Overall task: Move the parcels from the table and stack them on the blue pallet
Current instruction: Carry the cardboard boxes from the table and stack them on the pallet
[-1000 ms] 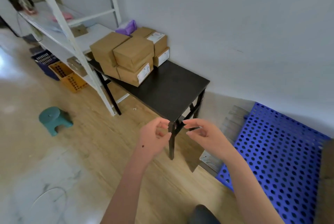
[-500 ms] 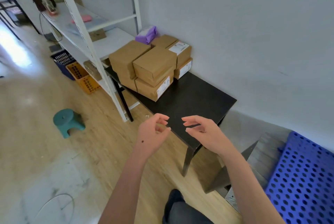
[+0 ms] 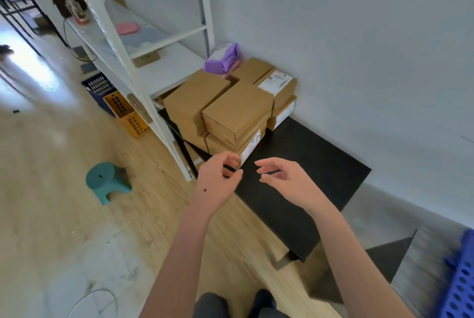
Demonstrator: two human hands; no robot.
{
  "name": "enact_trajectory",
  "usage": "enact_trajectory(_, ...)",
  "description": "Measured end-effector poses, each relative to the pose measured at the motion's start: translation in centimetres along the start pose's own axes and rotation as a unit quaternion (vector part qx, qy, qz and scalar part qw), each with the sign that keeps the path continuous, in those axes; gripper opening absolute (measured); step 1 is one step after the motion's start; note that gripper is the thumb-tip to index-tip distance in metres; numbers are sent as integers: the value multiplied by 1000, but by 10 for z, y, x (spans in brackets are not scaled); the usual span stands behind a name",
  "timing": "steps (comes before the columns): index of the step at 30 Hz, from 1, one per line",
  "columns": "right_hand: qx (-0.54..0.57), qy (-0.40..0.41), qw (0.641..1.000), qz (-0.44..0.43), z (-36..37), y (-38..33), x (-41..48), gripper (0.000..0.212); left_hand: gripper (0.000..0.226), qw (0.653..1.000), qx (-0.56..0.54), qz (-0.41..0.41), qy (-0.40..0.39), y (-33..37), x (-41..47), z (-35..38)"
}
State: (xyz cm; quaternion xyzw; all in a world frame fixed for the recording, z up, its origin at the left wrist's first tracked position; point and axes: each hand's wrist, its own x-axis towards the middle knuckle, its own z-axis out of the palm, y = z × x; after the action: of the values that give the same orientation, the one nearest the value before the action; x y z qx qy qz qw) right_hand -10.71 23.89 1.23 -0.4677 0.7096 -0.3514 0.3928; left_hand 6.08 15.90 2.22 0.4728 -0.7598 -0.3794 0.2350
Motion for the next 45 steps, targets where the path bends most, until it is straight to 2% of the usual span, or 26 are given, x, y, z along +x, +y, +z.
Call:
enact_trajectory(6,12,42,999,32,12,-6,42,27,20,1000,0,11,-18,-24,62,-18)
enact_trajectory(10,36,94,993,63,27,-19,76,31,33,999,35,20,-37,-44,116,-32)
enact_trajectory(15,71,202,973,88,52,-36,123,45,59,984,109,96,-107,-59,182,-39)
enact_trajectory(20,80,257,955,128,71,-46,155,64,71,960,171,120,-184,-69,221,-34)
enact_trajectory(24,85,295,939,155,80,-48,165,72,70,948,217,130,-194,-74,235,-33)
enact_trajectory(31,88,290,929,210,77,-39,165,78,64,942,225,122,-219,-64,247,-30)
enact_trajectory(35,91,279,932,212,72,-37,165,74,56,950,210,94,-210,-60,252,-30)
enact_trajectory(38,76,272,935,213,68,-38,165,72,61,953,196,71,-218,-62,249,-24)
enact_trajectory(41,49,267,935,231,60,-36,160,78,77,946,217,39,-239,-67,242,-14)
enact_trajectory(45,26,264,931,253,51,-29,153,80,68,937,199,0,-286,-79,233,-3)
